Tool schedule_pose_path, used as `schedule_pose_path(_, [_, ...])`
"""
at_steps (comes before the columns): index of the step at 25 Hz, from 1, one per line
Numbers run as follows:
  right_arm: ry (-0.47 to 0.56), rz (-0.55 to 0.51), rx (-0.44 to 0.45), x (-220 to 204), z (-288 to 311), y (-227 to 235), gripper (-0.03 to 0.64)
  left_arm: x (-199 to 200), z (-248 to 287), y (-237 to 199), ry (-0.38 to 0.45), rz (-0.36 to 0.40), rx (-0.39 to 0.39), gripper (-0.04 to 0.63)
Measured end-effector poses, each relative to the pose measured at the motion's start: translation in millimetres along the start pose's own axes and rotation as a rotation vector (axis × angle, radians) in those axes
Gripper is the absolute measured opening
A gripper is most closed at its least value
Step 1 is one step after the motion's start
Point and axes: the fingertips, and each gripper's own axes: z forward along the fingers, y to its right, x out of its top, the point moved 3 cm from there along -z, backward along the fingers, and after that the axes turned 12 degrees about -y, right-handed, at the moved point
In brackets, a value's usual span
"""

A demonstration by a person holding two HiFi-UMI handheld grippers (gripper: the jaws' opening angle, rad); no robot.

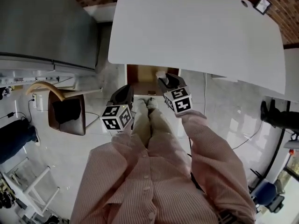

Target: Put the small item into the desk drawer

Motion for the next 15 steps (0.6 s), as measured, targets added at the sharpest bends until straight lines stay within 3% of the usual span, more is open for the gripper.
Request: schedule_pose_path(15, [-0.174,-0.223,0.065,-16.3,112.4,-2.7,0.146,-25.8,85.0,-38.6,-0.098,-0.044,-0.085,-0.002])
